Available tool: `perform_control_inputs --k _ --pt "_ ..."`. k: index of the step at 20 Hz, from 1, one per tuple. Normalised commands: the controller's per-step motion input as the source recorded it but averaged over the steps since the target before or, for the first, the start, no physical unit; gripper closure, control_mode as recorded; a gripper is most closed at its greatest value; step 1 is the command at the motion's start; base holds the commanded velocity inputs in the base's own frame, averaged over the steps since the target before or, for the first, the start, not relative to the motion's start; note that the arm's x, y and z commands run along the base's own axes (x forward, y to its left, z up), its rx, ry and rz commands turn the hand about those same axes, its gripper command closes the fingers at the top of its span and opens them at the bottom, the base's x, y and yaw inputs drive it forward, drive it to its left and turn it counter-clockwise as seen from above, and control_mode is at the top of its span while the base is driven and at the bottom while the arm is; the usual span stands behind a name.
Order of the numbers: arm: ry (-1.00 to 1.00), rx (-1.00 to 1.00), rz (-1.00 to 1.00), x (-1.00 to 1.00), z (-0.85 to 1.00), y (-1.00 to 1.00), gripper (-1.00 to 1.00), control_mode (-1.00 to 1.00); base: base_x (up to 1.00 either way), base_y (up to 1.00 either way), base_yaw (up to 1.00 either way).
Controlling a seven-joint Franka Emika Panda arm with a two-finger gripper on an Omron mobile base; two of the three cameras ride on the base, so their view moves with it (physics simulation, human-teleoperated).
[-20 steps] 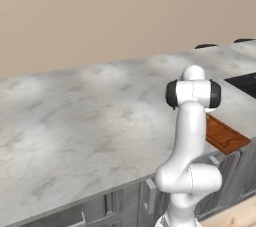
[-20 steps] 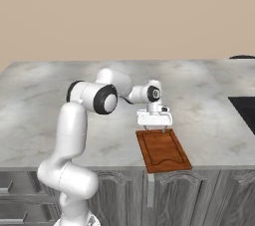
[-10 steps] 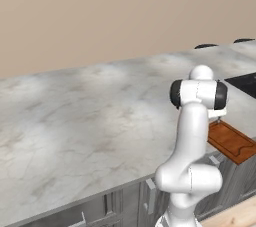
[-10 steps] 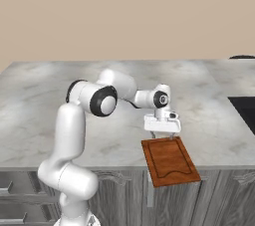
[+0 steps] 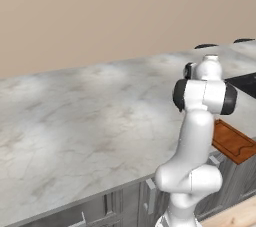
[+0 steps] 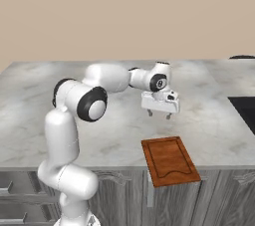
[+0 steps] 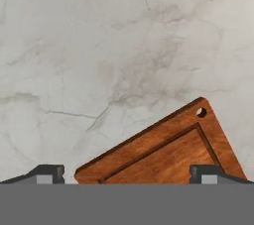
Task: Move the cutting board and knife to the sink. Then move spray from the cabinet to the counter.
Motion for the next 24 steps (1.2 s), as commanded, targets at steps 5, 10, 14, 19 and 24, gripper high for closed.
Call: perform_control_inputs --k 5,10,14,19,24 --pt "-0.23 0.12 -0.03 -1.00 0.23 -0.85 -1.00 -1.00 0.00 0.00 0.00" --pt "-0.28 0.15 -0.04 -1.00 0.00 -1.00 -1.00 -1.00 0.00 0.00 0.00" --pt "-0.24 0.10 -0.05 -1.00 0.00 -1.00 -1.00 -1.00 0.00 0.00 0.00" --pt "-0.16 0.08 -0.12 -1.00 -0.13 -0.70 -1.00 -1.00 0.00 0.00 0.00" --pt "-0.01 0.25 -0.27 -1.00 -0.25 -0.26 -1.00 -1.00 0.00 0.00 0.00"
